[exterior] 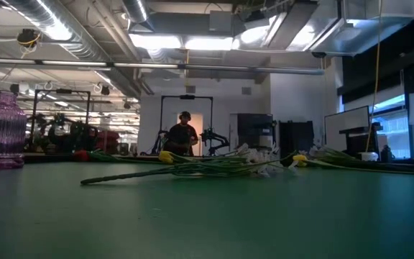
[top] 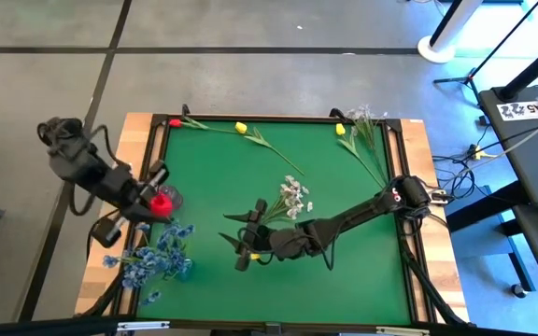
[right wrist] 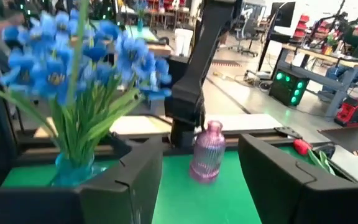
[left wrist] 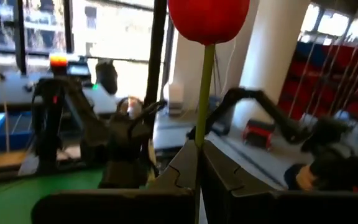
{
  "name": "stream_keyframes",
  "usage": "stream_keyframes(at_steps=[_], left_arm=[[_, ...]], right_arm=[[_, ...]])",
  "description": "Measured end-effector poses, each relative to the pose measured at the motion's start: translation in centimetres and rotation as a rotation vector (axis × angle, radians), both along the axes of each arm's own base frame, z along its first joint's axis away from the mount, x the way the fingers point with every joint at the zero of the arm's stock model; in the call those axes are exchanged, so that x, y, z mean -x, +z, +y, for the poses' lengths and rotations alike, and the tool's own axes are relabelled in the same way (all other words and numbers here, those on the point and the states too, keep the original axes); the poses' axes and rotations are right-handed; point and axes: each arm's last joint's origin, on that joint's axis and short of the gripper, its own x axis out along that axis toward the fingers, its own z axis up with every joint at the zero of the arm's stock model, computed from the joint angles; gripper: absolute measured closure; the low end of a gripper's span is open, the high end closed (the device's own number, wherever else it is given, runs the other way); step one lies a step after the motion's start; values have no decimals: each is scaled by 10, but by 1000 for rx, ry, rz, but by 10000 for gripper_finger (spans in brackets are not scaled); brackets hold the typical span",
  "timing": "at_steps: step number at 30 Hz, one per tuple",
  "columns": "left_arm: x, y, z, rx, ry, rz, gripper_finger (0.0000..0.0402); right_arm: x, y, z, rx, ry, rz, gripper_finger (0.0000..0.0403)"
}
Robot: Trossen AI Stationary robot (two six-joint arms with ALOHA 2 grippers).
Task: Sort flowers into vase by color
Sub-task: Put the bottom red tulip into the blue vase
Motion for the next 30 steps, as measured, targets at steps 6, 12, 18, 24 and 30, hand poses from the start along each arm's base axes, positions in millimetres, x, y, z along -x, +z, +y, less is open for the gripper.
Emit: stream_keyframes(at_steps=[6, 12, 18, 24, 30], left_arm=[[6, -12, -4, 40, 68, 140, 399], [10, -30, -22, 26, 32, 171, 399], [9, -52, -35, -23, 84, 160, 399], [8, -63, -38, -66, 114, 158, 399], [11, -81, -49, -101, 68, 174, 399]], right_arm=[[1, -4, 2, -38, 2, 23, 194], [1, -3, 3, -44, 2, 17, 194], [1, -3, 2, -44, 1, 18, 194], [1, -4, 2, -43, 1, 21, 194], [2, -6, 2, -33, 1, 43, 194]])
